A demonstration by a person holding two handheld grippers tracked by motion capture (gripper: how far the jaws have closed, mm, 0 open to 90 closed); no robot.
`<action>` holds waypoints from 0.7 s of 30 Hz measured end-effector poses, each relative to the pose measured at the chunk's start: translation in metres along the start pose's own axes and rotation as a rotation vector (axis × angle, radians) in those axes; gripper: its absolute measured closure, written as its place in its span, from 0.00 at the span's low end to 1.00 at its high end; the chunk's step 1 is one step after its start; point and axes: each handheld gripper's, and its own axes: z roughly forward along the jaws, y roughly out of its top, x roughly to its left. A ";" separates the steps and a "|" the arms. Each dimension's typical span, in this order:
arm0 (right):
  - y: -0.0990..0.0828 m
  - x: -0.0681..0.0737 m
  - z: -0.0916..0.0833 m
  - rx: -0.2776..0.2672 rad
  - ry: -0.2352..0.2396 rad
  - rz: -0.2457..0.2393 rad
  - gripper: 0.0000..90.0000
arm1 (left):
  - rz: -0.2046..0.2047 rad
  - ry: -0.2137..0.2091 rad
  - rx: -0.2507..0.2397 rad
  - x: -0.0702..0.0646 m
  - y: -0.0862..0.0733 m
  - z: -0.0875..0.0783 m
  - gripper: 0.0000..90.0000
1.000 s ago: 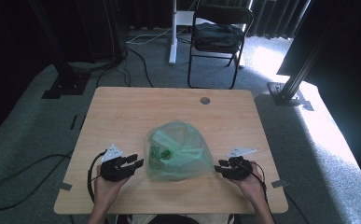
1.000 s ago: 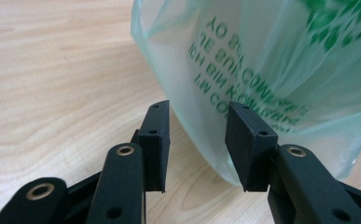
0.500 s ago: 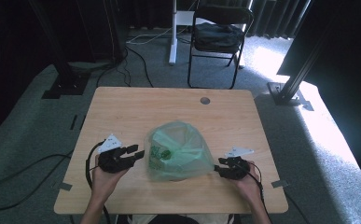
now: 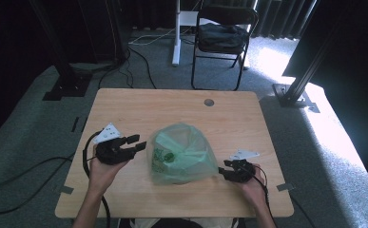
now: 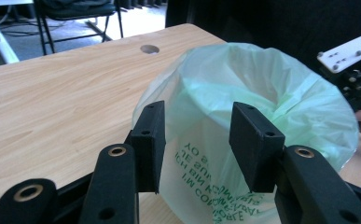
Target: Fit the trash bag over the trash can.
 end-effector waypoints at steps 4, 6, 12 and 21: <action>0.000 0.000 0.002 0.002 -0.001 0.001 0.57 | 0.012 0.001 0.003 0.002 0.009 0.000 0.62; -0.001 0.000 0.002 0.002 -0.002 0.001 0.57 | 0.019 0.000 0.002 0.002 0.012 0.000 0.62; -0.001 -0.001 0.003 0.005 -0.005 0.004 0.57 | 0.039 -0.021 0.009 0.002 0.022 0.004 0.62; -0.002 -0.001 0.005 0.008 -0.003 0.007 0.57 | 0.102 -0.048 0.032 0.000 0.035 0.010 0.60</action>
